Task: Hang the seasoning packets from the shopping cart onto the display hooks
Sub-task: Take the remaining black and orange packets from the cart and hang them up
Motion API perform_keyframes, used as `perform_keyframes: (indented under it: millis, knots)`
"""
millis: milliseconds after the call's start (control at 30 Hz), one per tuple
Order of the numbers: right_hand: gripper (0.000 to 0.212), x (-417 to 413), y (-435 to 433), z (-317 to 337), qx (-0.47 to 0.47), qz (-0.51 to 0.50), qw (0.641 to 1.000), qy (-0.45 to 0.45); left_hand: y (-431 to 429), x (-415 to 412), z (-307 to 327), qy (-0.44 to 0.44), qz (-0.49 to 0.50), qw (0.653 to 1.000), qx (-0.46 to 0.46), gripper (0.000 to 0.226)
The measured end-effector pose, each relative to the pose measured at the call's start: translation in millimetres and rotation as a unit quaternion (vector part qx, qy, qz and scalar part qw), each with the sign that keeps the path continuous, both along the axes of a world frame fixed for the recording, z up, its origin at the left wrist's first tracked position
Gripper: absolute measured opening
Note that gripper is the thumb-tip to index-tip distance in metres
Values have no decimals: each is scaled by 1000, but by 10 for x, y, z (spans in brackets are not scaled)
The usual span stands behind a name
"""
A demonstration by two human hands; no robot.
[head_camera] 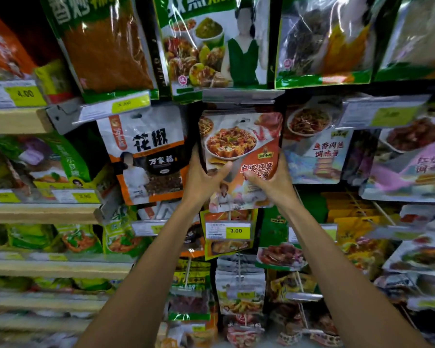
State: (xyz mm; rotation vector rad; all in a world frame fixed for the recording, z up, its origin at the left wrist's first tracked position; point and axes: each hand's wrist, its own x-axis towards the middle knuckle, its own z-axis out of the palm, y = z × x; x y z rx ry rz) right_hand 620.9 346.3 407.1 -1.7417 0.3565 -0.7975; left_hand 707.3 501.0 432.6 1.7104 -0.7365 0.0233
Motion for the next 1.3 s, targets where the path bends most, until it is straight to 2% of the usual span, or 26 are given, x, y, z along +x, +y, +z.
perform_keyframes:
  millis: [67,200,267,367,433,533,667,733,867,1033,1167,1300]
  knots:
    - [91,23,-20,20,-10,-4,1000,0,-53,49,33,36,-44,998,-21,81]
    - [98,14,-17,46,16,14,1000,-6,-97,132,-52,117,-61,991,-22,70]
    - [106,-9,0,52,24,15,1000,-5,-77,163,-97,125,-59,989,-43,79]
    - [116,-26,6,39,29,6,1000,-1,-60,195,-7,68,-18,997,-29,103]
    - [115,-30,3,29,29,3,1000,-2,-74,240,66,79,-32,996,-21,104]
    - [109,-32,5,26,31,5,999,-4,-47,277,45,94,-61,994,5,94]
    - [95,-19,12,18,19,0,1000,-4,-12,243,-188,103,-103,989,20,47]
    - [92,-16,29,12,5,-7,1000,-7,-15,205,-209,106,-109,988,3,40]
    - [87,-24,47,-6,8,-4,1000,-10,17,207,-172,116,-123,986,-6,52]
    - [84,-40,31,-31,11,-10,1000,-4,113,171,-261,11,-66,998,-2,70]
    - [85,1,73,-33,-17,-37,999,-27,74,231,-223,-6,-57,998,-8,61]
    - [86,66,111,-17,-46,-84,994,-50,-28,249,-181,10,-65,998,-5,66]
